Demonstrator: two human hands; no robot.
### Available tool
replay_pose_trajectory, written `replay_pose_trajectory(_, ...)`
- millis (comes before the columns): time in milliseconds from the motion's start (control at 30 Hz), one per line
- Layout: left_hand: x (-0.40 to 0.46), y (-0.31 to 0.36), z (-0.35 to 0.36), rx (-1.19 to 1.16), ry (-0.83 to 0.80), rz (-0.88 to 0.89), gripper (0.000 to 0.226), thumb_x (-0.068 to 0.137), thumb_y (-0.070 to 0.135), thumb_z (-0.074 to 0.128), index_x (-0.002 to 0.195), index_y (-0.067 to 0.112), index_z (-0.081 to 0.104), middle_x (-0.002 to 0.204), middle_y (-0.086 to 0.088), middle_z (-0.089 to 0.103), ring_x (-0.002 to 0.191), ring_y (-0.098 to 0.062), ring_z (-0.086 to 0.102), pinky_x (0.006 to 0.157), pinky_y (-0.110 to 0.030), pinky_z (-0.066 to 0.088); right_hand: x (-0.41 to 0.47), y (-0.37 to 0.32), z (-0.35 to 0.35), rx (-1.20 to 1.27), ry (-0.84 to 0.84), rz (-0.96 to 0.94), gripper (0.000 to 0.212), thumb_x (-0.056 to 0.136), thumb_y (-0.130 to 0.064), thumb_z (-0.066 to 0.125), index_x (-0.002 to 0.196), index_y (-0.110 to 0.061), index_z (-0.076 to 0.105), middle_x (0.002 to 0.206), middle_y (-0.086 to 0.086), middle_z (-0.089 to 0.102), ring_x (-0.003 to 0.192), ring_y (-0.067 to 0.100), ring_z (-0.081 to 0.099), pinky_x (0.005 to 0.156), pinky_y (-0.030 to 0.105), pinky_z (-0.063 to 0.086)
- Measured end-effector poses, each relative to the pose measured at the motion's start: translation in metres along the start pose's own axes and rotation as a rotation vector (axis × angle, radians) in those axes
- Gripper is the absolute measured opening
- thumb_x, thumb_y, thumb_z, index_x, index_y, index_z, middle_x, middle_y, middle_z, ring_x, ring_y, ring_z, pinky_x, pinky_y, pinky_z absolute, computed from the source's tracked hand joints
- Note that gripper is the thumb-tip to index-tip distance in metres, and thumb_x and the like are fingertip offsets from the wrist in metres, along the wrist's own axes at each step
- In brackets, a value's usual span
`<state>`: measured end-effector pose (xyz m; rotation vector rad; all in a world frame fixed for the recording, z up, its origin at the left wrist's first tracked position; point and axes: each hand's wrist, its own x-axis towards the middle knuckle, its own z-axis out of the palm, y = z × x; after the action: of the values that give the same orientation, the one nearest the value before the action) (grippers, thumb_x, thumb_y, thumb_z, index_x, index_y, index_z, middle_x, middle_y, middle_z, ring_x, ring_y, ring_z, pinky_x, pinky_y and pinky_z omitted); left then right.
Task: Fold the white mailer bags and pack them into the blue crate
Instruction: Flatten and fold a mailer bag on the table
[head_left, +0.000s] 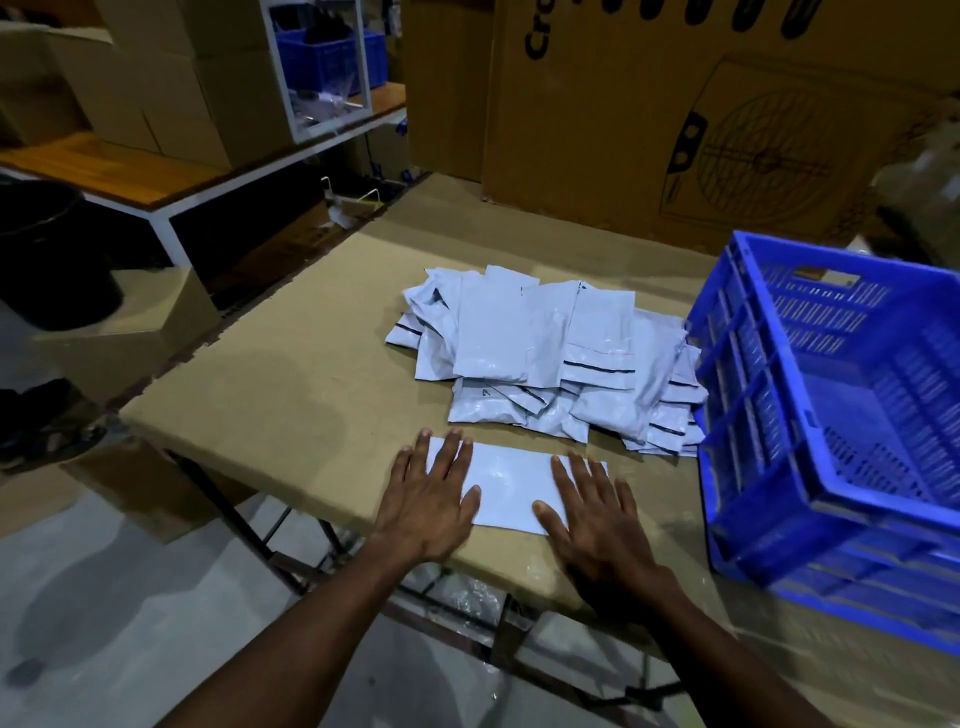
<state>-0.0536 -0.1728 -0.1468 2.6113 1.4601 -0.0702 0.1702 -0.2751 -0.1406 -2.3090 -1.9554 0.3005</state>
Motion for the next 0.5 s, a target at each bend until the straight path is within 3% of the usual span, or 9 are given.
replay_pose_trajectory(100,0.003,-0.001,-0.004,-0.118,0.034,-0.025,0.077,0.095,0.063,0.004,0.159,0.024,-0.016,0.164,0.006,-0.027,0.151,-0.025,-0.026,0.123,-0.048,-0.005,-0.001,0.007,-0.006,0.026,-0.069,0.005,0.069,0.097,-0.067,0.006,0.157,-0.037,-0.007,0.165,-0.008,-0.015,0.151,0.014,-0.017,0.122,0.048,-0.009)
replay_pose_trajectory(133,0.003,0.0,-0.007,-0.186,0.081,-0.043,0.077,0.097,0.062,0.01,0.16,0.023,-0.011,0.165,0.005,-0.022,0.153,-0.024,-0.022,0.123,-0.048,-0.003,0.0,0.007,-0.006,0.033,-0.068,0.018,0.07,0.096,-0.066,0.002,0.158,-0.034,-0.002,0.166,-0.008,-0.01,0.152,0.014,-0.013,0.121,0.048,-0.009)
replay_pose_trajectory(233,0.006,0.018,-0.014,-0.322,0.278,-0.005,0.064,0.101,0.043,0.023,0.152,0.009,0.04,0.163,-0.007,0.03,0.151,-0.029,0.026,0.122,-0.041,0.019,0.008,-0.007,-0.01,0.071,0.114,0.041,0.085,0.094,-0.062,-0.008,0.154,-0.017,0.032,0.162,0.002,0.026,0.15,0.022,0.023,0.119,0.052,0.004)
replay_pose_trajectory(300,0.011,0.039,-0.015,-0.476,0.268,0.056,0.055,0.1,0.031,0.028,0.144,0.008,0.051,0.155,-0.007,0.044,0.143,-0.027,0.042,0.119,-0.034,0.028,0.017,-0.018,-0.01,0.143,0.139,-0.05,0.075,0.101,-0.052,0.004,0.148,-0.009,0.043,0.154,0.009,0.041,0.142,0.029,0.041,0.116,0.051,0.018)
replay_pose_trajectory(400,0.013,0.057,-0.002,-0.437,0.194,0.162,0.054,0.097,0.03,0.03,0.135,0.006,0.059,0.147,-0.013,0.054,0.134,-0.029,0.052,0.112,-0.042,0.042,0.025,-0.027,-0.001,0.156,-0.011,-0.123,0.076,0.099,-0.057,0.001,0.152,-0.014,0.035,0.157,0.005,0.037,0.143,0.028,0.038,0.117,0.052,0.027)
replay_pose_trajectory(467,0.013,0.056,0.004,-0.253,0.138,0.132,0.053,0.099,0.035,0.031,0.134,0.011,0.063,0.143,-0.009,0.058,0.131,-0.027,0.056,0.109,-0.043,0.045,0.021,-0.023,0.005,0.074,0.006,-0.136,0.067,0.101,-0.057,0.005,0.153,-0.023,0.032,0.158,0.0,0.035,0.143,0.025,0.039,0.113,0.054,0.034)
replay_pose_trajectory(500,0.012,0.052,0.007,-0.193,0.12,0.092,0.054,0.1,0.04,0.03,0.137,0.016,0.062,0.144,-0.006,0.058,0.133,-0.027,0.054,0.11,-0.044,0.044,0.018,-0.02,0.007,0.027,0.017,-0.13,0.066,0.101,-0.059,0.003,0.154,-0.03,0.028,0.161,-0.003,0.03,0.145,0.022,0.034,0.115,0.052,0.03)
